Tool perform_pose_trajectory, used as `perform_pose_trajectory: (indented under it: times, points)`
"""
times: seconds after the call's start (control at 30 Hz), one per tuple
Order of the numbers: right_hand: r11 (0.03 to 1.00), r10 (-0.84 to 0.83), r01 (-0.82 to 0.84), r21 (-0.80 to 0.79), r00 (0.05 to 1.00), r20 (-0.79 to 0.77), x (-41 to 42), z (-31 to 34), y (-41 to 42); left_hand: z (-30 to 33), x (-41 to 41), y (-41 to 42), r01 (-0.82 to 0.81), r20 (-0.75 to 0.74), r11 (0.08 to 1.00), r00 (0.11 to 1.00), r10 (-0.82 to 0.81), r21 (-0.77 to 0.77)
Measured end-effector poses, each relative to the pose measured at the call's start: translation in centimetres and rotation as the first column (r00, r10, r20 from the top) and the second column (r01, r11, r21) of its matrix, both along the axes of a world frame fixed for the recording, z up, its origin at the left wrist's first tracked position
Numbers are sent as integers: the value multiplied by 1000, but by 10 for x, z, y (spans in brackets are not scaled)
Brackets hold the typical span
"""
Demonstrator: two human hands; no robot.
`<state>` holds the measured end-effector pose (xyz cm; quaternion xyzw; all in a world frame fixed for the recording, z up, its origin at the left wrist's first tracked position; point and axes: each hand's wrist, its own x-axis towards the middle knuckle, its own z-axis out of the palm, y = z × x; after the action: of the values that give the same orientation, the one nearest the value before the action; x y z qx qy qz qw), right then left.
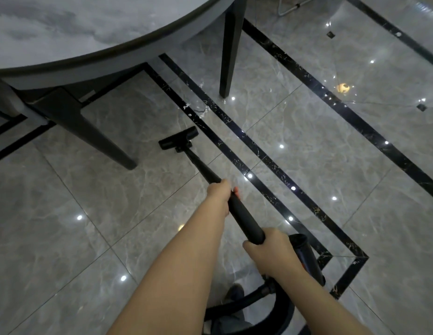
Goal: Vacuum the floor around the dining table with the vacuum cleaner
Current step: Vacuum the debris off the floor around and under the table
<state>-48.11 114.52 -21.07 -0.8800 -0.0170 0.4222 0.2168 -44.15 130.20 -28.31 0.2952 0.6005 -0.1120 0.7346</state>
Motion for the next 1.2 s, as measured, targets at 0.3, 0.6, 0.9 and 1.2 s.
perform_pose_trajectory:
  times: [0.3, 0.6, 0.9, 1.2]
  points:
    - [991, 129, -132, 25, 986, 103, 43, -26, 41, -16, 32, 55, -70, 2, 997, 998, 70, 25]
    - [992, 79, -95, 86, 982, 170, 93, -63, 120, -43, 91, 137, 1, 6, 996, 1000, -2, 89]
    - [999, 23, -30, 39, 987, 160, 129, -60, 122, -36, 133, 133, 60, 51, 997, 997, -62, 42]
    - [995, -100, 101, -5, 990, 97, 131, -43, 72, -42, 153, 76, 103, 37, 995, 994, -102, -6]
